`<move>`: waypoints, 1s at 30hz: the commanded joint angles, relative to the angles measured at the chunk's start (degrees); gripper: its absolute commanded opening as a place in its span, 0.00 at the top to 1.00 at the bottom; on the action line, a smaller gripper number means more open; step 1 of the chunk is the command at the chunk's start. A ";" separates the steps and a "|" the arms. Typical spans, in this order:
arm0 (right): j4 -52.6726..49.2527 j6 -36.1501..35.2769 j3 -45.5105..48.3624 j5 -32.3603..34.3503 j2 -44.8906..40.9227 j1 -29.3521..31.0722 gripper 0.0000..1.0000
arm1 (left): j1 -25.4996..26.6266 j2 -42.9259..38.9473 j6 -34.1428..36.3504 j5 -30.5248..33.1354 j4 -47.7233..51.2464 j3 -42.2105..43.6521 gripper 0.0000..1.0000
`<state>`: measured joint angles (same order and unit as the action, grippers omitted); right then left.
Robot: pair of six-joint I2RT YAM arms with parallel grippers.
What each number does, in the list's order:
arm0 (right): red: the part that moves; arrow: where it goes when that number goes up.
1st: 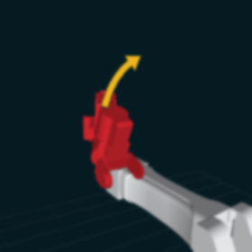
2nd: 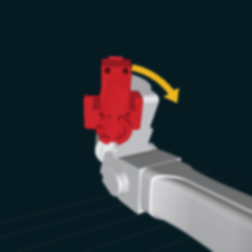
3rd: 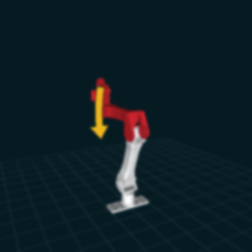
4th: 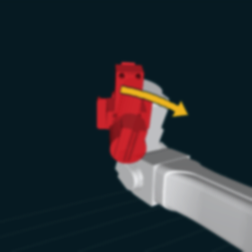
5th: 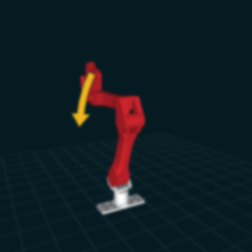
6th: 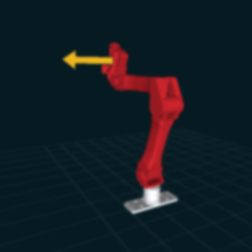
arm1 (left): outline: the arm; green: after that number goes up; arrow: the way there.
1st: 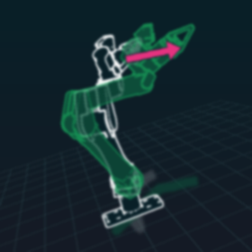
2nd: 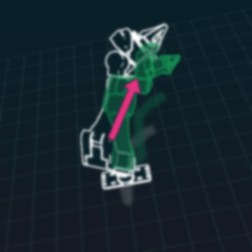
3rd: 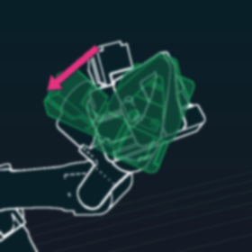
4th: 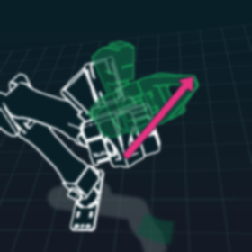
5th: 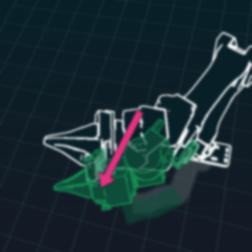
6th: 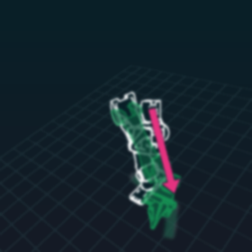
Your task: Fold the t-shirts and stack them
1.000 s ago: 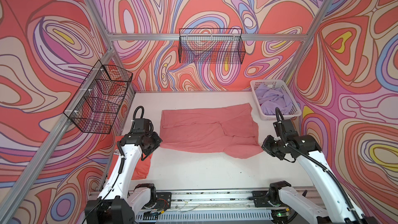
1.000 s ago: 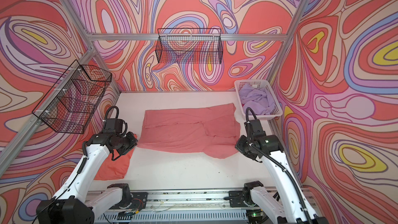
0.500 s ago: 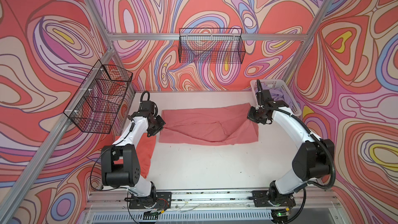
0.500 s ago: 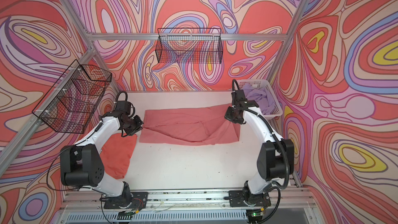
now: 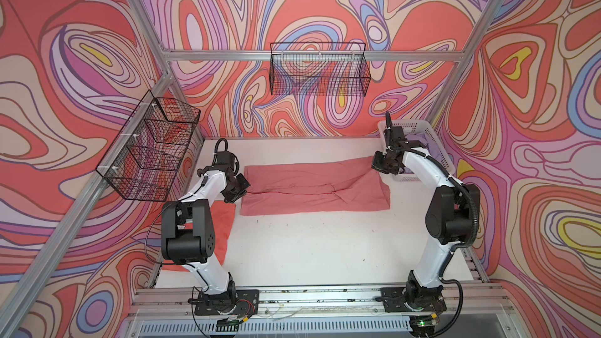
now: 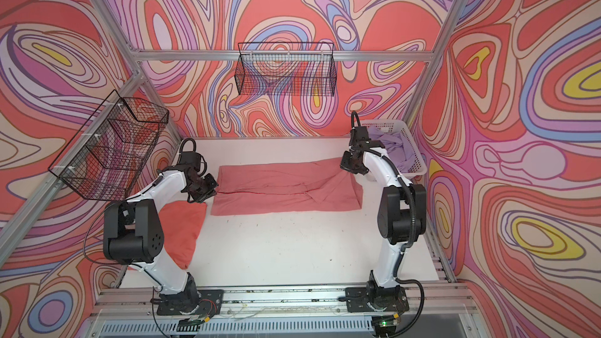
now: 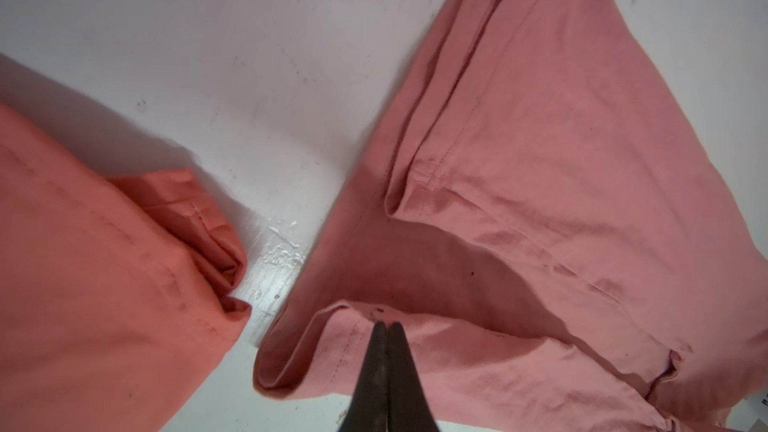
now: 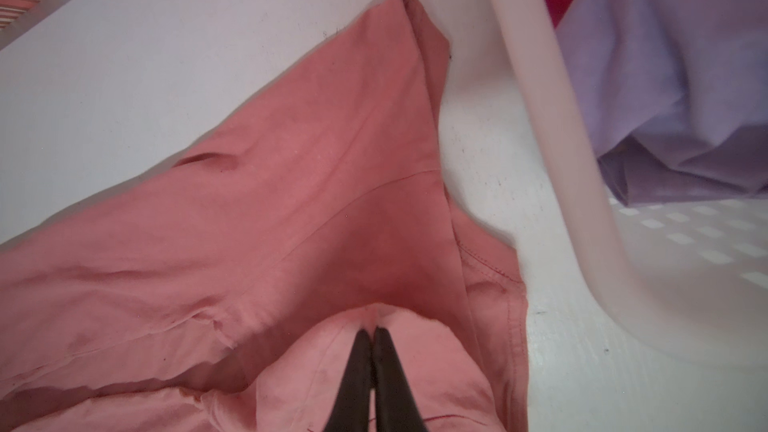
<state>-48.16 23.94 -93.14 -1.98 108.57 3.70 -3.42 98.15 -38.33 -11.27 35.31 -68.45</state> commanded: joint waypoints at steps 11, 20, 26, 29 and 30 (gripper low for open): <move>1.83 -1.71 -5.32 0.01 4.79 -1.29 1.00 | -0.62 0.23 -0.63 1.27 -3.28 1.73 1.00; 5.06 -1.72 -4.46 -0.59 9.70 -1.51 1.00 | -0.60 0.69 -0.52 1.17 -4.35 2.13 1.00; 5.53 -1.64 -4.65 -0.47 10.76 -1.51 1.00 | -0.62 1.01 -0.94 1.43 -5.48 3.10 1.00; 5.62 -1.72 -4.63 0.10 10.78 -1.51 1.00 | -0.62 0.42 -1.13 1.72 -6.44 3.66 1.00; 5.69 -1.72 -4.61 0.28 10.78 -1.51 1.00 | -0.62 0.38 -1.11 1.86 -6.56 3.66 1.00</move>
<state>-43.18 22.55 -97.54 -2.55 118.52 2.52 -3.75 98.37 -39.07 -10.46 29.87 -65.47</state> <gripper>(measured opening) 0.048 0.046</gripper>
